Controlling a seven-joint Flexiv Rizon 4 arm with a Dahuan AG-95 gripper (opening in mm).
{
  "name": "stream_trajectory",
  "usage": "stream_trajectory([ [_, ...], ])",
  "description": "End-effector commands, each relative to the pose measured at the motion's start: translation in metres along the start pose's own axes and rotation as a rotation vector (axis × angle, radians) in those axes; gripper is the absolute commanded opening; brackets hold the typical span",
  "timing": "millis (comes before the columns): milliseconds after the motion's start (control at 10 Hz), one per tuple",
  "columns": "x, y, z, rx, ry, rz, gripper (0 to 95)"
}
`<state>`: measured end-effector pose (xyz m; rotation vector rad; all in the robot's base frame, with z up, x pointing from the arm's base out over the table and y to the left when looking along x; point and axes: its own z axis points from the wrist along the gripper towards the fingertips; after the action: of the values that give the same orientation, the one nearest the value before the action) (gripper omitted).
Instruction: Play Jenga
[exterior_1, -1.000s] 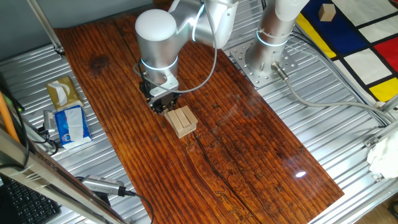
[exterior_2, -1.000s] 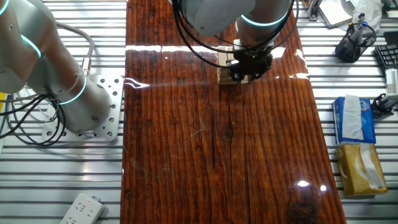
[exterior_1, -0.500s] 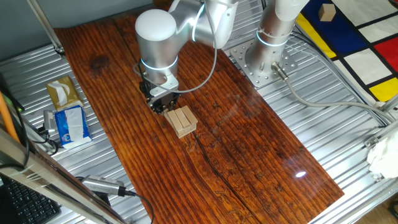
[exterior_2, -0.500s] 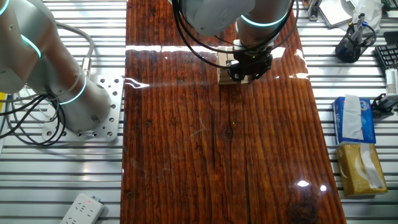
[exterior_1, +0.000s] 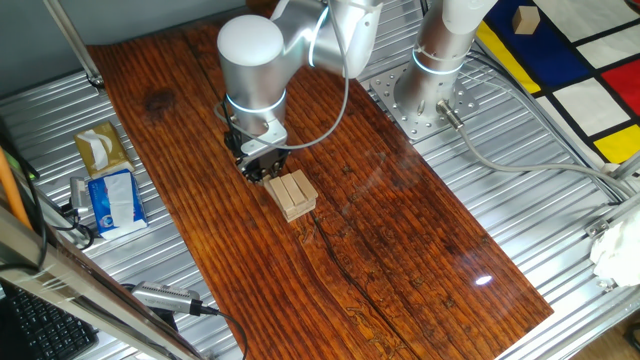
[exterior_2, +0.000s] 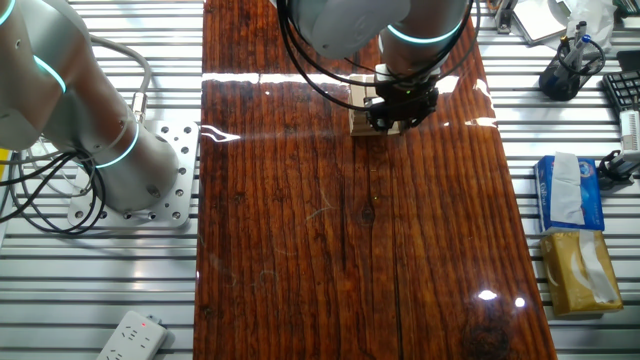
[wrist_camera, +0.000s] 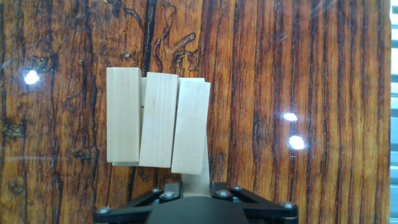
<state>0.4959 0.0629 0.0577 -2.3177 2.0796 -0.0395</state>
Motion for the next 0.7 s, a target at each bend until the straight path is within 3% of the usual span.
stream_trajectory([
  [100, 0.0, -0.0001, 0.0001, 0.001, -0.001, 0.001, 0.0],
  [700, 0.0001, -0.0001, 0.0004, 0.002, -0.001, 0.014, 0.0],
])
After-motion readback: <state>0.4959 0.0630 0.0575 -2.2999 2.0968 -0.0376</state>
